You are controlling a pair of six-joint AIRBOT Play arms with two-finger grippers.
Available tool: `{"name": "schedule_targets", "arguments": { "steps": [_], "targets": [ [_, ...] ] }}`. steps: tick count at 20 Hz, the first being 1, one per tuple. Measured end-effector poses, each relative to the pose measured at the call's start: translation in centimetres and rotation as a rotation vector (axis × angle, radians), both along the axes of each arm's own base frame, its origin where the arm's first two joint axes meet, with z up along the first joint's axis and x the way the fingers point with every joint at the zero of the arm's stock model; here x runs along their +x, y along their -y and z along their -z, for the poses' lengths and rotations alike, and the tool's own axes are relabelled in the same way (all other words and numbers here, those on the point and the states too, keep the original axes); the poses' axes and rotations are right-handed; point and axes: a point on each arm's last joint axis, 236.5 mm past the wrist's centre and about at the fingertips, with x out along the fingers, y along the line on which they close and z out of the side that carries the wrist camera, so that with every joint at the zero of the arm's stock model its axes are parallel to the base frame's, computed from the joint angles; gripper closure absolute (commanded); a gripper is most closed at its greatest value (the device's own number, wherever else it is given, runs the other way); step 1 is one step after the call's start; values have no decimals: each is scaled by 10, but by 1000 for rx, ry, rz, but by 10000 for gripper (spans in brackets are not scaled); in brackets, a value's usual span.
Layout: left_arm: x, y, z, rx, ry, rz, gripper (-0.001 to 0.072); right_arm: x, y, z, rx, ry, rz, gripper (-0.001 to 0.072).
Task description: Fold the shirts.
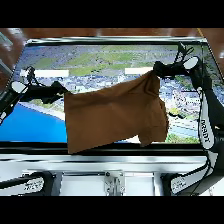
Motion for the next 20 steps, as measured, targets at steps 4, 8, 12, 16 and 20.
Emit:
{"name": "schedule_targets", "arguments": {
  "steps": [4,8,12,16,20],
  "targets": [
    [-48,-39,3,26,-199,130,184,-22,45,-50,-134,61,-14,75],
    [-142,-85,7,68,-432,196,17,-97,146,-55,-353,-131,10,75],
    [-230,-68,50,-33,-602,229,21,-170,184,-31,-164,-334,64,75],
    [-273,-31,87,-169,-645,243,32,-208,176,-6,10,-446,51,75],
    [-285,-8,106,-234,-635,228,39,-225,165,14,79,-503,35,75]
  ]
}}
